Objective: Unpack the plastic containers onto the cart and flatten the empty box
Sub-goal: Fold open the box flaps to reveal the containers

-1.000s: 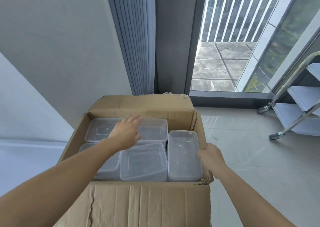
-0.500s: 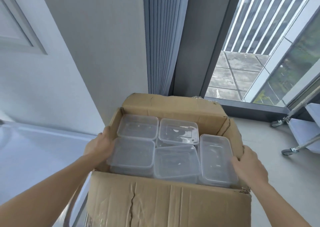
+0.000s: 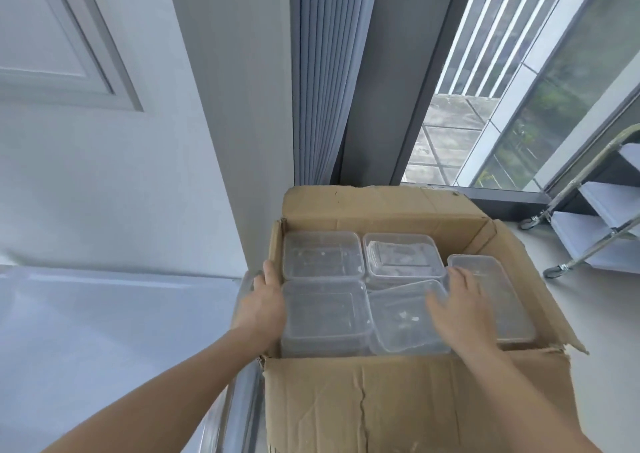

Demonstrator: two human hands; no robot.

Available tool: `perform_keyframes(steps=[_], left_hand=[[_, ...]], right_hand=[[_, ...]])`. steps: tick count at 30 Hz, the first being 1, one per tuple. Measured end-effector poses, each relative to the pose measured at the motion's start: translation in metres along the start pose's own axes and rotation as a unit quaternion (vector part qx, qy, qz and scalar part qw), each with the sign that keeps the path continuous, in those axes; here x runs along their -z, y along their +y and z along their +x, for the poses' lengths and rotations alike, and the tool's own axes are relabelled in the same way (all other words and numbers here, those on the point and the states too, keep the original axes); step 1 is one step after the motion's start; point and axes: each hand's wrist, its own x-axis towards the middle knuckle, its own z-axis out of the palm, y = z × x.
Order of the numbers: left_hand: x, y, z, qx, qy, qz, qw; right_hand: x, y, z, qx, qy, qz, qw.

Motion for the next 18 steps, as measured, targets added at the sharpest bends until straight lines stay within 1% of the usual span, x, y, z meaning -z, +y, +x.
perform_keyframes(steps=[2, 5, 8, 10, 12, 14, 18], left_hand=[[0.003, 0.0, 0.004, 0.002, -0.02, -0.006, 1.0], [0.004, 0.004, 0.008, -0.006, -0.034, 0.014, 0.999], [0.004, 0.006, 0.007, -0.022, -0.004, 0.067, 0.998], [0.005, 0.01, 0.007, -0.059, 0.035, 0.097, 0.993], [0.007, 0.017, 0.007, -0.1, 0.052, 0.1, 0.989], [0.011, 0.025, 0.009, -0.13, 0.038, 0.107, 0.985], [0.012, 0.028, 0.017, -0.133, 0.015, 0.133, 0.982]], right_hand=[[-0.006, -0.025, -0.009, 0.02, -0.044, 0.038, 0.998], [-0.011, -0.051, -0.019, 0.041, -0.102, 0.045, 0.993], [-0.017, -0.065, -0.019, 0.054, -0.149, 0.055, 0.986], [-0.021, -0.072, -0.015, 0.06, -0.176, 0.066, 0.98], [-0.024, -0.08, -0.008, 0.06, -0.19, 0.067, 0.978], [-0.029, -0.088, 0.0, 0.059, -0.189, 0.061, 0.978], [-0.04, -0.096, 0.012, 0.034, -0.201, 0.061, 0.977]])
